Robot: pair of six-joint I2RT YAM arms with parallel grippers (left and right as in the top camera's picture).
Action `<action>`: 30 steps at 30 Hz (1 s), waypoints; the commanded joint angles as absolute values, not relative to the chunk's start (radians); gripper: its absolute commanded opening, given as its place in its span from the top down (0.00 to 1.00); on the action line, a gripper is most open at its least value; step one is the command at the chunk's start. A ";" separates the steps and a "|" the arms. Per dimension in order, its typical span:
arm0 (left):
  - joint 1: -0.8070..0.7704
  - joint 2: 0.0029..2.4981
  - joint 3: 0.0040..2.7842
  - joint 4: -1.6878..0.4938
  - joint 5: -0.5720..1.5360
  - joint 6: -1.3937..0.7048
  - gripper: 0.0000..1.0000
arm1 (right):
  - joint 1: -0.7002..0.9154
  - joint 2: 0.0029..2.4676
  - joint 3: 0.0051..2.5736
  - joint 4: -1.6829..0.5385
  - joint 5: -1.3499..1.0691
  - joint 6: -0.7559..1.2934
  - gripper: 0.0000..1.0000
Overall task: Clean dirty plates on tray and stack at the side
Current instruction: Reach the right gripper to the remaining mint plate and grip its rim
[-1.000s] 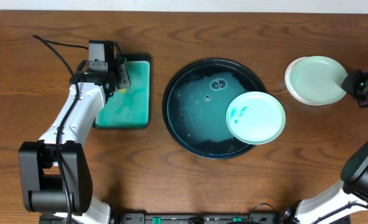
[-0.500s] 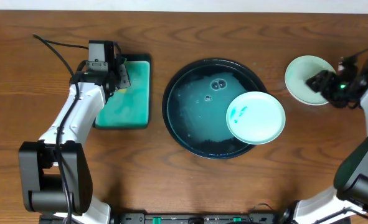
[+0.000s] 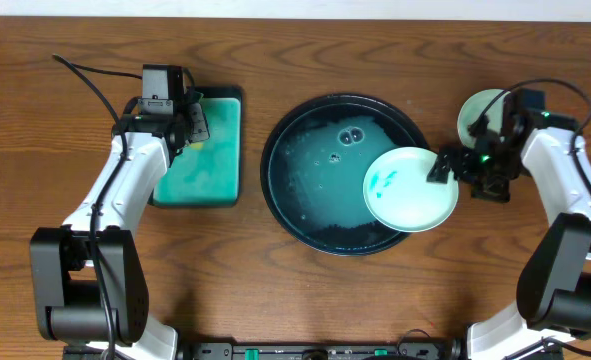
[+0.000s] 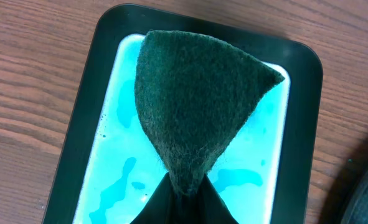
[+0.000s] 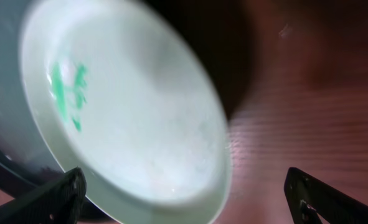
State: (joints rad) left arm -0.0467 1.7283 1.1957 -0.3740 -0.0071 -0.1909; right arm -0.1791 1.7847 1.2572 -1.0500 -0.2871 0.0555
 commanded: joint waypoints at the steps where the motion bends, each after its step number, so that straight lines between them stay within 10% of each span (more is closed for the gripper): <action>1: -0.044 1.732 1.195 -0.373 -0.023 -0.205 0.93 | -0.163 1.773 1.208 -1.032 -0.266 0.084 0.01; 18: -0.044 1.732 1.195 -0.365 -0.023 -0.205 0.93 | -0.149 1.773 1.087 -0.779 -0.274 0.188 0.53; 23: -0.044 1.732 1.195 -0.365 -0.023 -0.205 0.93 | -0.138 1.773 1.084 -0.762 -0.274 0.187 0.98; 30: -0.044 1.732 1.195 -0.365 -0.004 -0.205 0.93 | -0.133 1.773 1.085 -0.672 -0.384 0.186 0.99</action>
State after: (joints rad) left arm -0.0467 1.7283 1.1957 -0.3668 -0.0063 -0.1909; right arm -0.1444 1.7847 1.0885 -0.6994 -0.3035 0.1795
